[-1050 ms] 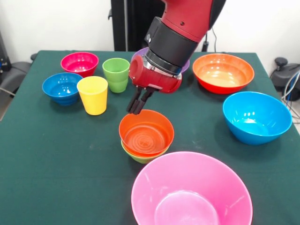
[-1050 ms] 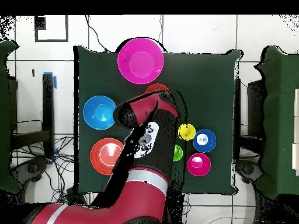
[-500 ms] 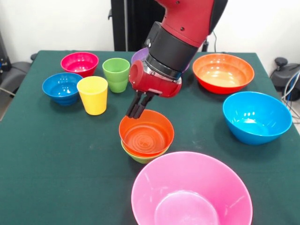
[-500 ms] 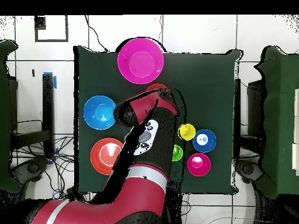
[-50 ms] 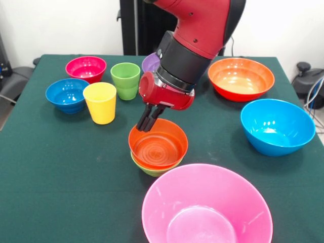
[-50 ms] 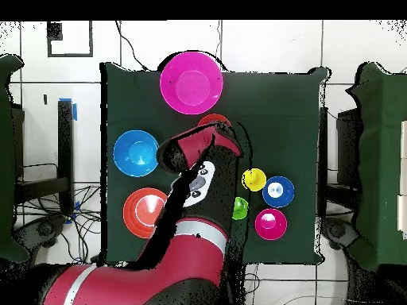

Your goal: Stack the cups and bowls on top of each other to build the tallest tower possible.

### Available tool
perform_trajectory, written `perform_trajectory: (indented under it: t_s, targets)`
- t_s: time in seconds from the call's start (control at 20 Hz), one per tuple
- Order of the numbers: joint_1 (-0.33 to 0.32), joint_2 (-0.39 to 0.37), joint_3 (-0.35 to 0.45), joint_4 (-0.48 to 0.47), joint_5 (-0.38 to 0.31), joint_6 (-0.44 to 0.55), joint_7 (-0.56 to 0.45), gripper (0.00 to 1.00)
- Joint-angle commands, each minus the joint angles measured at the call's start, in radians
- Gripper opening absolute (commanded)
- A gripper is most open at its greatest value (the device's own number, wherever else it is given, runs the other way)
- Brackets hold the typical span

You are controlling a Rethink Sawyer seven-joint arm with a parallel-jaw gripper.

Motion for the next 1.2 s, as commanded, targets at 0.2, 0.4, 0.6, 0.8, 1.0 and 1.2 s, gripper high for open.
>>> perform_trajectory:
  t_s: [0.2, 0.4, 0.6, 0.8, 1.0, 1.2]
  targets:
    - [-0.016, 0.042, 0.083, -0.016, -0.011, 0.006, 0.045, 0.00]
    - [-0.015, 0.036, 0.084, -0.018, -0.020, 0.026, 0.016, 0.00]
    - [-0.019, 0.025, 0.088, -0.014, -0.028, 0.050, -0.018, 0.00]
    - [-0.017, 0.041, 0.081, -0.027, -0.027, 0.043, 0.000, 0.00]
    - [-0.019, 0.056, 0.077, -0.039, -0.031, 0.039, 0.005, 0.00]
    - [-0.015, 0.064, 0.064, -0.031, -0.039, 0.027, 0.016, 0.00]
